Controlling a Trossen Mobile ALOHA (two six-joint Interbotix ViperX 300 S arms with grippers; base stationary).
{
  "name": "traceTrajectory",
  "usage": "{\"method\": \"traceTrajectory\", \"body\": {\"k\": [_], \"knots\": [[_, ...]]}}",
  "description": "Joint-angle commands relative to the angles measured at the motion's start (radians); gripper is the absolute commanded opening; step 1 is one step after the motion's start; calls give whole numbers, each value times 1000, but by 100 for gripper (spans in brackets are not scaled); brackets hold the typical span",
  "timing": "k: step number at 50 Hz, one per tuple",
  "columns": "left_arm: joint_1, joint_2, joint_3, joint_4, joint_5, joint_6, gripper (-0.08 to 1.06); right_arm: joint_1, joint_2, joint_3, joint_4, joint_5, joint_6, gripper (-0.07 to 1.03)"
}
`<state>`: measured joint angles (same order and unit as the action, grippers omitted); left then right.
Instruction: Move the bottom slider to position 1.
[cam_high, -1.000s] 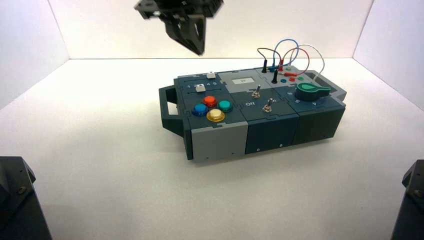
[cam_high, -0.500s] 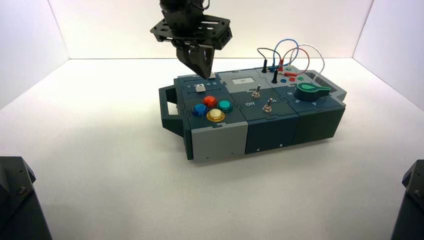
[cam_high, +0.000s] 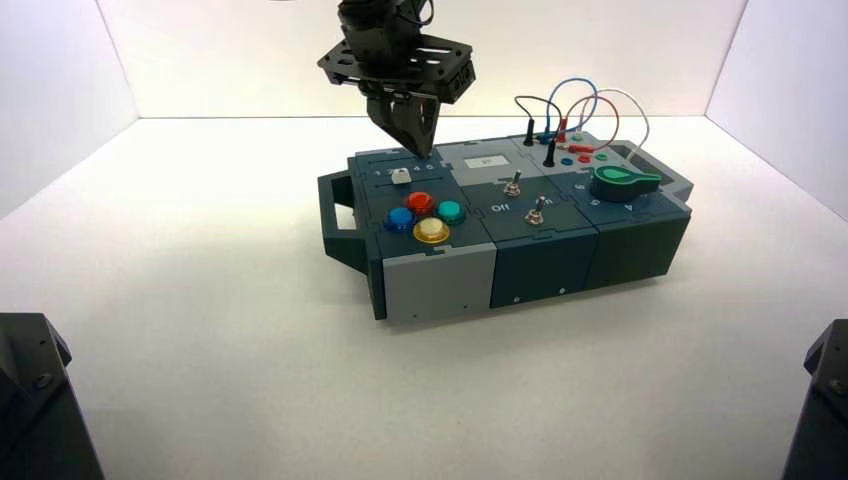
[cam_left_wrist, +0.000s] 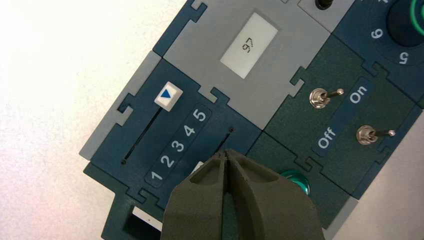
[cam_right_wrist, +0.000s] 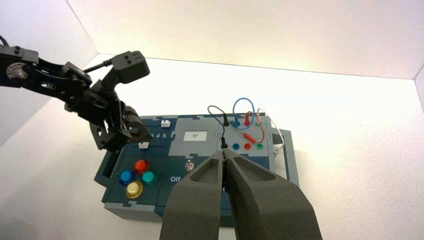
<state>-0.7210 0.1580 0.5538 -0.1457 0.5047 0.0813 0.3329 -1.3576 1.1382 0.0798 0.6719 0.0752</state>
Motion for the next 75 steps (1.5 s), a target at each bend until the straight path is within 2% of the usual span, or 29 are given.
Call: {"method": "traceTrajectory", "body": {"k": [1, 30, 75], "knots": [[-3, -3, -26, 9, -6, 5, -3, -3, 8, -23, 0, -11, 2, -2], [31, 35, -48, 40, 0, 11, -3, -3, 5, -23, -2, -11, 2, -2], [34, 35, -37, 43, 26, 15, -3, -3, -11, -23, -5, -12, 6, -2]]}}
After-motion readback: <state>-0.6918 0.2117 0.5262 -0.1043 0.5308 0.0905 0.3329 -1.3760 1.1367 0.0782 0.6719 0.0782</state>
